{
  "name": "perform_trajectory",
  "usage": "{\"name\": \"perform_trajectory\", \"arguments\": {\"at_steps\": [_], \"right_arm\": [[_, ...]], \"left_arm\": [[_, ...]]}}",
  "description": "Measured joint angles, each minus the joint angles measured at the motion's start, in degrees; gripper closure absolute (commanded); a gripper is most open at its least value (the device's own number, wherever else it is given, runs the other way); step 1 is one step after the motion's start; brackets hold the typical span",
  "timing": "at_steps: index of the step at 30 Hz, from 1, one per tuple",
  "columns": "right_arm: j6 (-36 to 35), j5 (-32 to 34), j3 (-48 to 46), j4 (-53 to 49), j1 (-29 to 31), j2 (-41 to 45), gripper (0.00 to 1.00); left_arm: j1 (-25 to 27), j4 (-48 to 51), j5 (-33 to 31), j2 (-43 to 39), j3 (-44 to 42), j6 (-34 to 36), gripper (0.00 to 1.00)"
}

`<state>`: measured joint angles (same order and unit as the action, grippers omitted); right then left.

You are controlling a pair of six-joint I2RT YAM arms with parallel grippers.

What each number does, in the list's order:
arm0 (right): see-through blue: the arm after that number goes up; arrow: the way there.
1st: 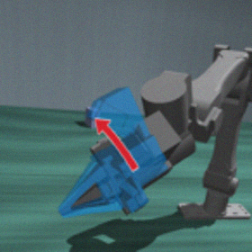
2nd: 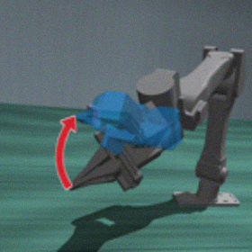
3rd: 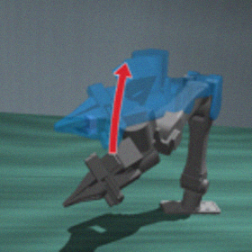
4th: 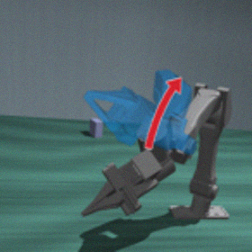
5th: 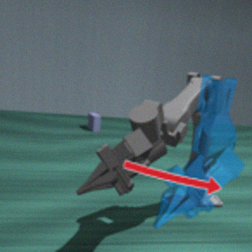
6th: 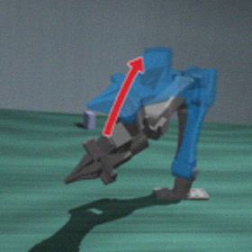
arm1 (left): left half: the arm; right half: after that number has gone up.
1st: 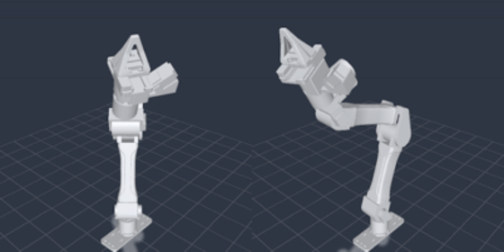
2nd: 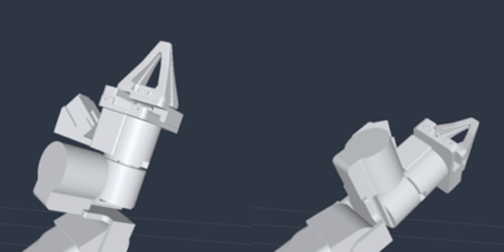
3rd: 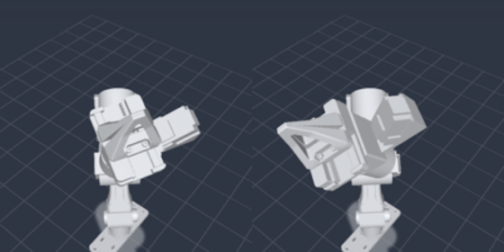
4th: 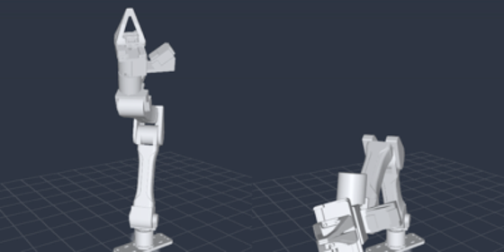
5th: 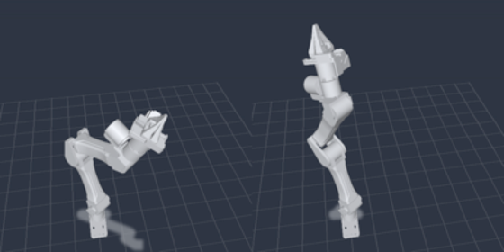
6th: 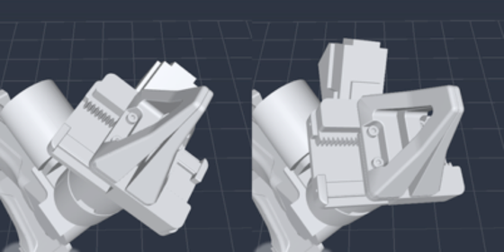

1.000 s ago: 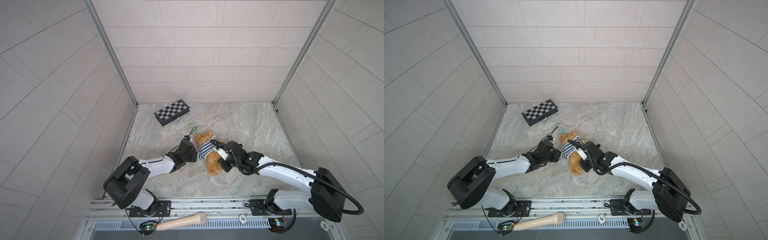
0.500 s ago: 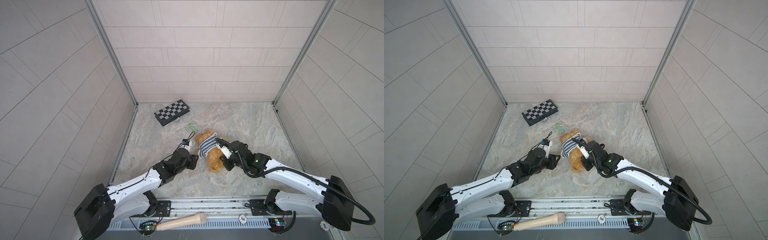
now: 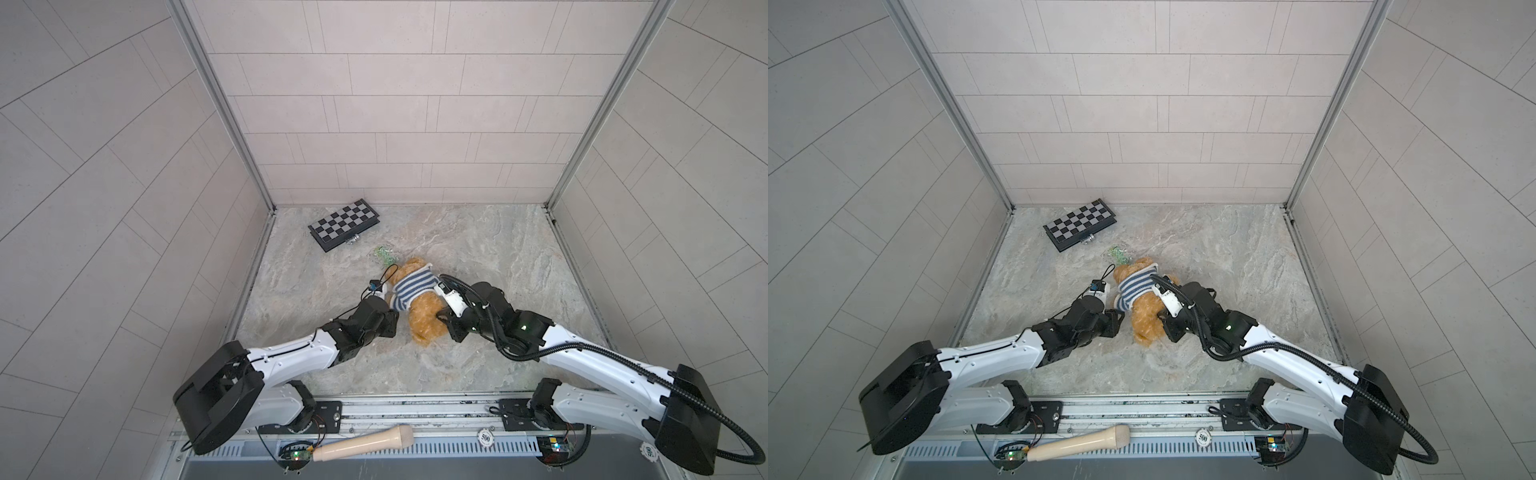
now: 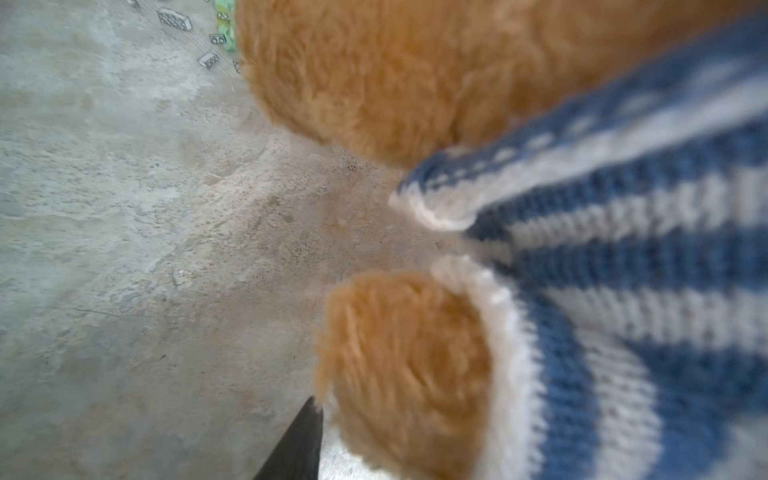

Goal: Dress the teddy bear

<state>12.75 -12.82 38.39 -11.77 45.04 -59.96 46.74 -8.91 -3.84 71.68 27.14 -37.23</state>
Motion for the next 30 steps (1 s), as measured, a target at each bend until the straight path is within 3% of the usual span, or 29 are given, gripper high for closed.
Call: {"name": "perform_trajectory", "arguments": {"at_steps": [12, 18, 23, 30], "right_arm": [[0.0, -2.1, -1.0, 0.0, -3.1, 0.6, 1.00], [0.0, -2.5, -1.2, -0.1, -4.2, 0.7, 1.00], [0.0, -2.6, -1.2, 0.0, -5.8, 0.8, 1.00], [1.4, -5.7, -0.6, 2.0, -8.7, -1.6, 1.00]], "left_arm": [[-3.3, 2.5, -2.0, -5.0, 0.0, -0.3, 0.57], [-2.4, 5.5, -2.3, -9.1, 0.0, 1.1, 0.53], [3.5, 9.9, -2.8, -12.9, 1.8, 4.0, 0.46], [13.2, 4.1, 0.4, -14.3, 2.0, 7.8, 0.33]]}}
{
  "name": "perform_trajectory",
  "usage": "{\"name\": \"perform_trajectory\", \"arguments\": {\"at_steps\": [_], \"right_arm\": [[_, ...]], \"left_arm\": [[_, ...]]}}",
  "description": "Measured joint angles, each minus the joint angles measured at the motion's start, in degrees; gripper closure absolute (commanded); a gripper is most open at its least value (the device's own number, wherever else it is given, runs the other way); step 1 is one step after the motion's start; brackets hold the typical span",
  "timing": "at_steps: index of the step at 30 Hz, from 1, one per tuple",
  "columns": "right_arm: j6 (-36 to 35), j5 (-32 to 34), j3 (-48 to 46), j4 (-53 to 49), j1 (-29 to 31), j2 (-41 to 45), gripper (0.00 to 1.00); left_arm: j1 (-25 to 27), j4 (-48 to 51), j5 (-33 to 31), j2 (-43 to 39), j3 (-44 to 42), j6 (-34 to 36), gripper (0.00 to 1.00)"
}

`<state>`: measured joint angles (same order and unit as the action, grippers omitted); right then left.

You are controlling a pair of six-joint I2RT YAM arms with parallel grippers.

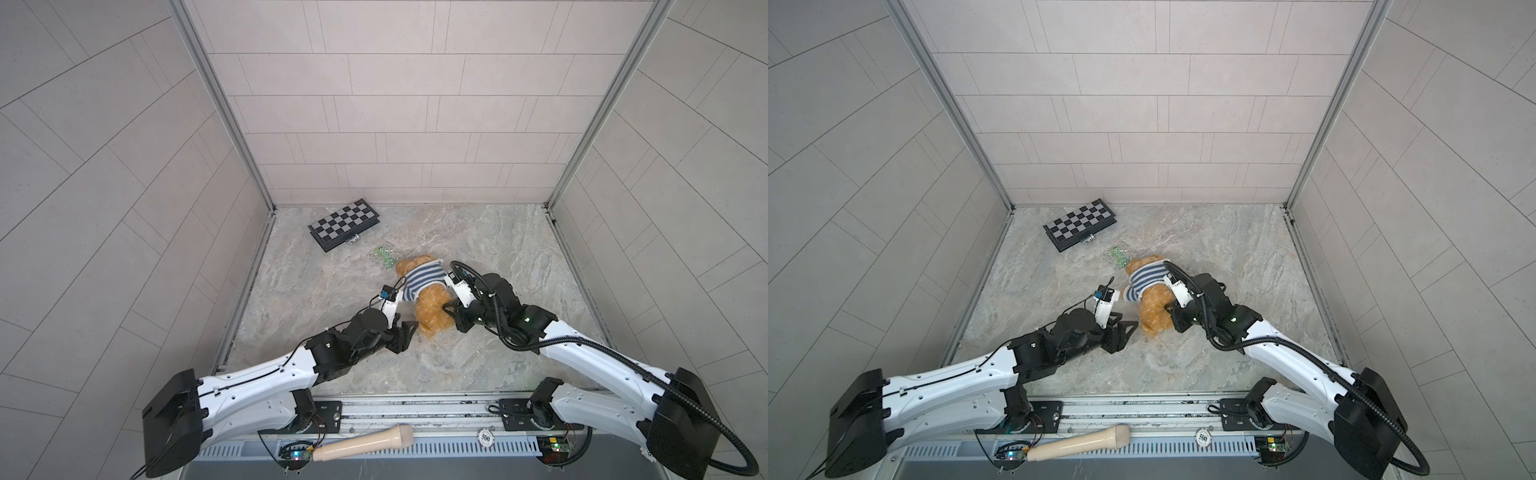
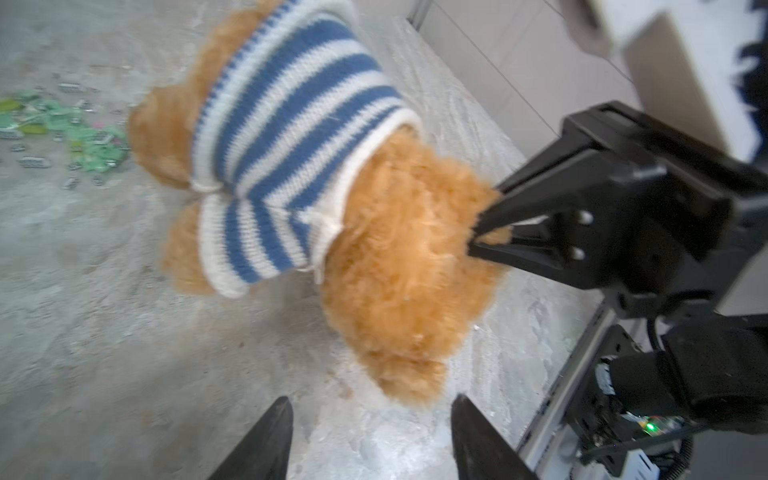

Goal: Dress the teddy bear

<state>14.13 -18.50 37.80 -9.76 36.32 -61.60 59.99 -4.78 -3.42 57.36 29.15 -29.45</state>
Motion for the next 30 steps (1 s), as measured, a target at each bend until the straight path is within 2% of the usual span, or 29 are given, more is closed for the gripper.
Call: {"name": "perform_trajectory", "arguments": {"at_steps": [3, 8, 12, 17, 22, 25, 27, 30], "right_arm": [[1.0, -1.6, 0.0, 1.1, -0.8, -1.1, 1.00], [2.1, -3.4, 0.0, 2.7, -1.4, -1.4, 1.00], [2.9, -4.4, 0.0, 3.6, -1.5, -1.5, 1.00], [3.6, -5.1, 0.0, 4.9, -1.6, -1.9, 1.00], [3.8, -5.4, 0.0, 5.6, -1.9, -3.0, 1.00], [3.9, -5.7, -0.3, 5.9, -2.0, -3.7, 1.00], [4.0, -5.9, -0.7, 6.2, -2.0, -3.9, 0.99], [4.0, -6.6, -0.8, 6.6, -2.0, -3.9, 0.87]], "left_arm": [[2.1, -3.4, 0.8, 3.5, 0.0, 0.1, 0.33], [2.3, -6.6, 0.3, 9.3, 0.1, -0.4, 0.35], [2.3, -7.0, -0.4, 13.7, 0.8, -0.5, 0.48], [2.3, -8.1, -0.9, 15.3, 1.6, -0.5, 0.64], [2.3, -8.7, -1.0, 15.3, 1.7, -0.6, 0.93], [2.3, -8.4, -0.8, 14.9, 1.7, -0.8, 1.00], [2.3, -8.0, -0.6, 13.6, 1.4, -0.9, 1.00], [2.3, -6.7, -0.5, 10.3, 0.8, -0.5, 1.00]]}}
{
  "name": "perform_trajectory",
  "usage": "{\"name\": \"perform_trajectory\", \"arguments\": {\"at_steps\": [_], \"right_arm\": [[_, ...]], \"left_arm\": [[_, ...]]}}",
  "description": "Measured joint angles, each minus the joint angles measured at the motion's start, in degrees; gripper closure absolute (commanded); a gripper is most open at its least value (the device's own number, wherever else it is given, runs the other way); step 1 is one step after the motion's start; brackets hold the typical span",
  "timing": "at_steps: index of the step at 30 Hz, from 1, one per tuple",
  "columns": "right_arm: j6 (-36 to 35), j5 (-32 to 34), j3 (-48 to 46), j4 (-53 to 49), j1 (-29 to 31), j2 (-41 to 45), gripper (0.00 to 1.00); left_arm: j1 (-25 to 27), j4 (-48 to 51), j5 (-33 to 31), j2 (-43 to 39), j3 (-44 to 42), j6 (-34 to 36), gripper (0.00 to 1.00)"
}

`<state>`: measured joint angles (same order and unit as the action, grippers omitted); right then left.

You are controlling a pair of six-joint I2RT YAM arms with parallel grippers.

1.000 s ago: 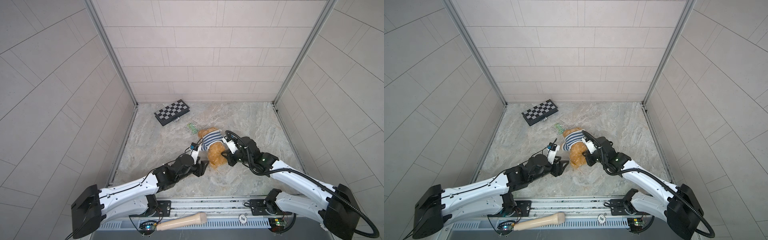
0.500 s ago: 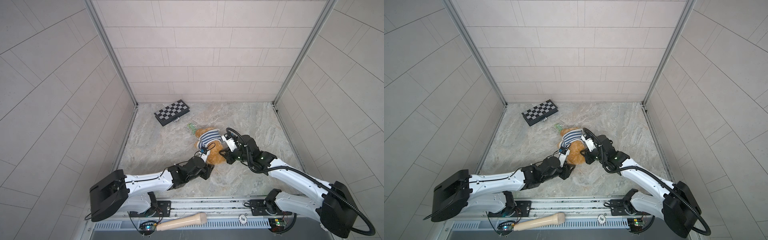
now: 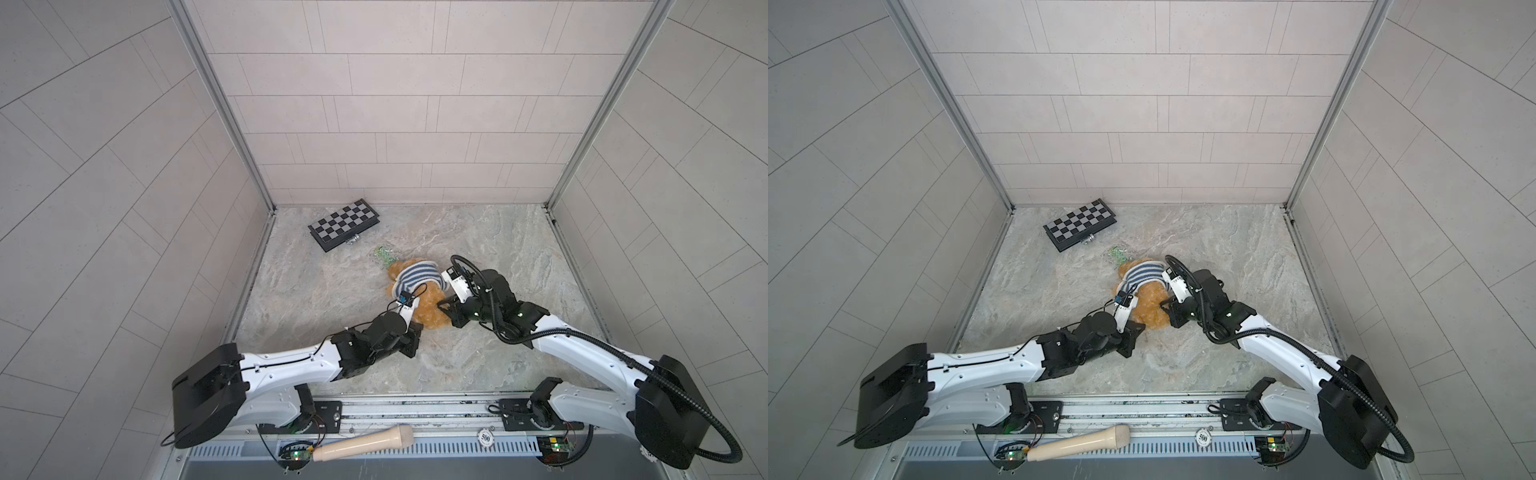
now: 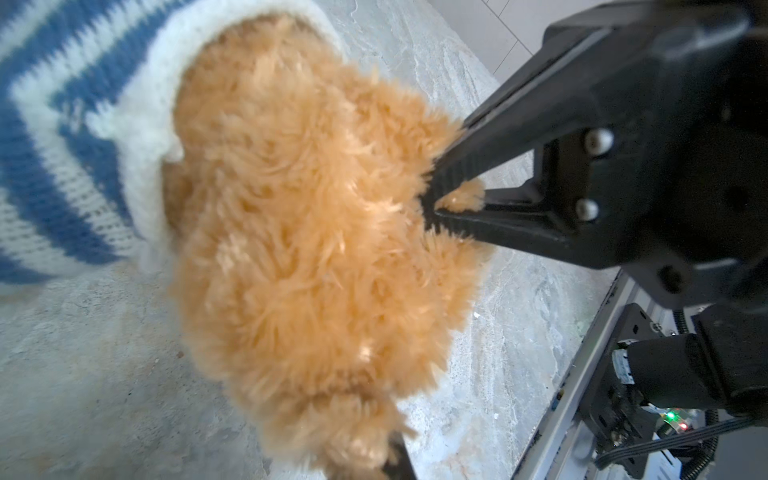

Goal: Dress the teddy bear

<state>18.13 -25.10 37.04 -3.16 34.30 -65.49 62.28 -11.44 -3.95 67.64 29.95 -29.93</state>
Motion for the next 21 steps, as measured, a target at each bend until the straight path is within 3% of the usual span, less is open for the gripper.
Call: {"name": "perform_trajectory", "arguments": {"at_steps": [5, 10, 16, 21], "right_arm": [[-0.3, -1.6, 0.0, 1.7, -0.2, 2.1, 0.66], [-1.7, -1.9, -0.3, 2.8, -0.1, 7.5, 0.56], [-3.5, -4.6, -4.8, 5.8, -0.2, 12.3, 0.43], [-4.5, -8.0, -7.5, 8.1, 0.1, 15.5, 0.37]], "left_arm": [[0.0, 3.7, 1.3, -8.5, -0.1, 1.4, 1.00], [-1.3, 9.6, 4.4, -15.7, 1.7, 1.7, 1.00], [-7.1, 17.1, 9.7, -16.7, 6.5, -0.1, 1.00], [-8.2, 21.0, 11.8, -15.9, 7.2, -1.4, 1.00]]}}
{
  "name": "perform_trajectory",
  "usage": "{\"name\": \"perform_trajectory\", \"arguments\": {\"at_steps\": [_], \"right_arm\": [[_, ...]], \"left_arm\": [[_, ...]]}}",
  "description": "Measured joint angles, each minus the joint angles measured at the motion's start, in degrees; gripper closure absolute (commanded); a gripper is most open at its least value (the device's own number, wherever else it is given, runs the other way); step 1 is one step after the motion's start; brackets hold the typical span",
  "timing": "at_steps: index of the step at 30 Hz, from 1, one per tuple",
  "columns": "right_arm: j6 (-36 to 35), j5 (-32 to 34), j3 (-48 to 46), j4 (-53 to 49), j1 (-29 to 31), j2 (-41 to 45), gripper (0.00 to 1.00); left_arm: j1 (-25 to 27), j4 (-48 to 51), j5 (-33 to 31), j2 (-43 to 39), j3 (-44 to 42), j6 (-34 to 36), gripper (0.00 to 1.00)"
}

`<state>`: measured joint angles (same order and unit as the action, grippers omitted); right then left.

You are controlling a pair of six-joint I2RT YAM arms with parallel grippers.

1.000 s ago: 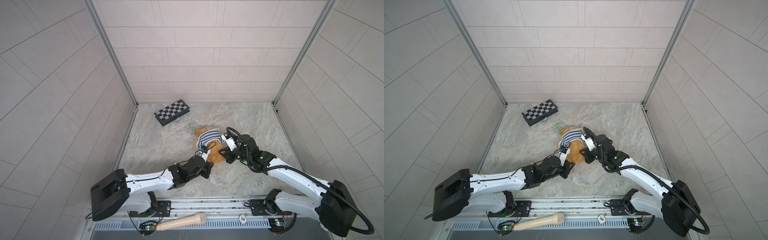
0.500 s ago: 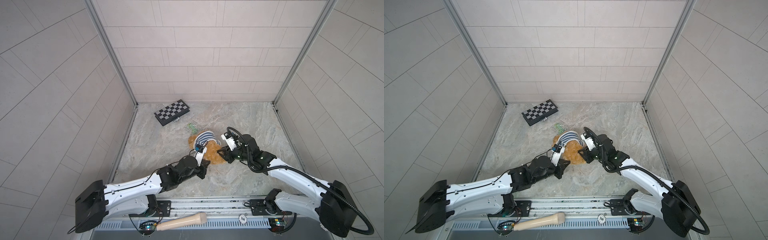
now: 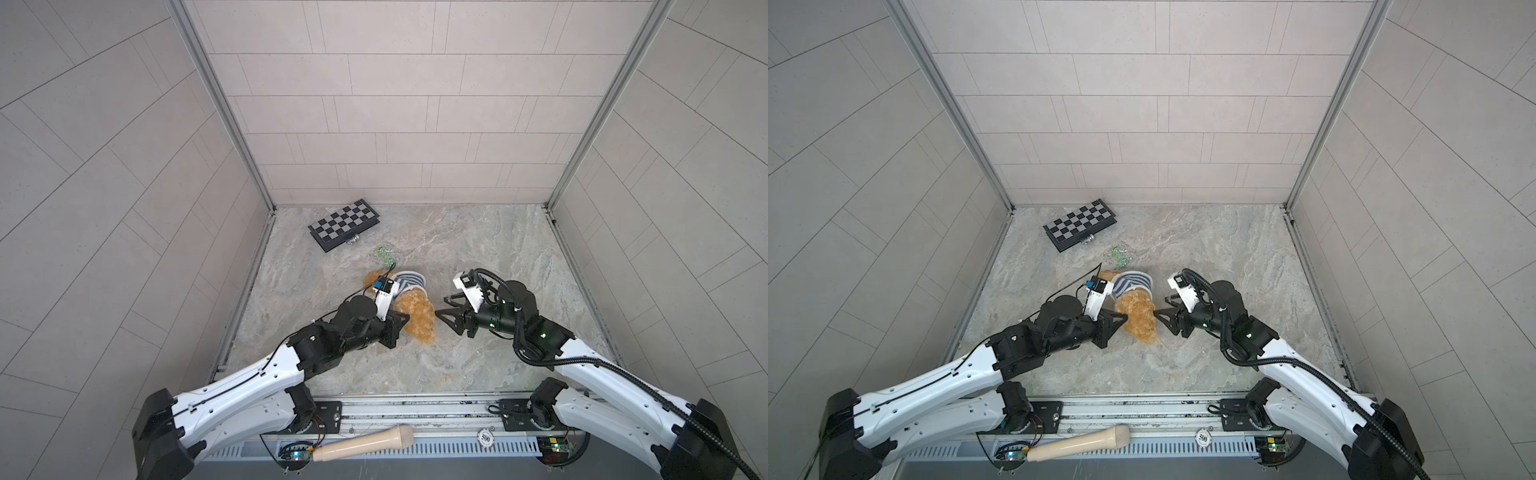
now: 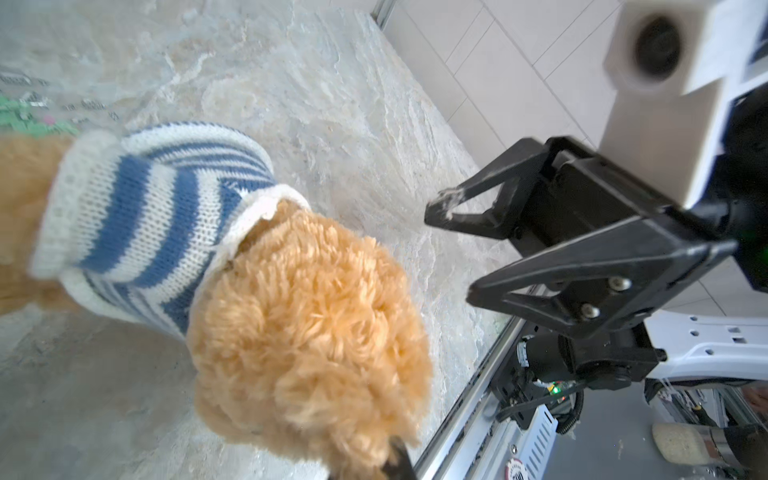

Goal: Dress the teddy bear

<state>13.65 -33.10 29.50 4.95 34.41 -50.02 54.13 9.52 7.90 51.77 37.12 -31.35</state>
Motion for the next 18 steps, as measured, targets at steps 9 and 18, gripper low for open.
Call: {"name": "perform_trajectory", "arguments": {"at_steps": [9, 18], "right_arm": [[-1.2, -1.2, -2.1, 3.0, 2.3, 1.1, 0.31], [-2.1, 3.9, -4.5, 5.3, 3.9, -2.4, 0.41]], "left_arm": [[-0.3, 0.0, 1.3, 7.7, 6.4, -0.8, 1.00], [-1.6, -3.3, 3.8, 16.3, 10.6, -1.1, 1.00]]}}
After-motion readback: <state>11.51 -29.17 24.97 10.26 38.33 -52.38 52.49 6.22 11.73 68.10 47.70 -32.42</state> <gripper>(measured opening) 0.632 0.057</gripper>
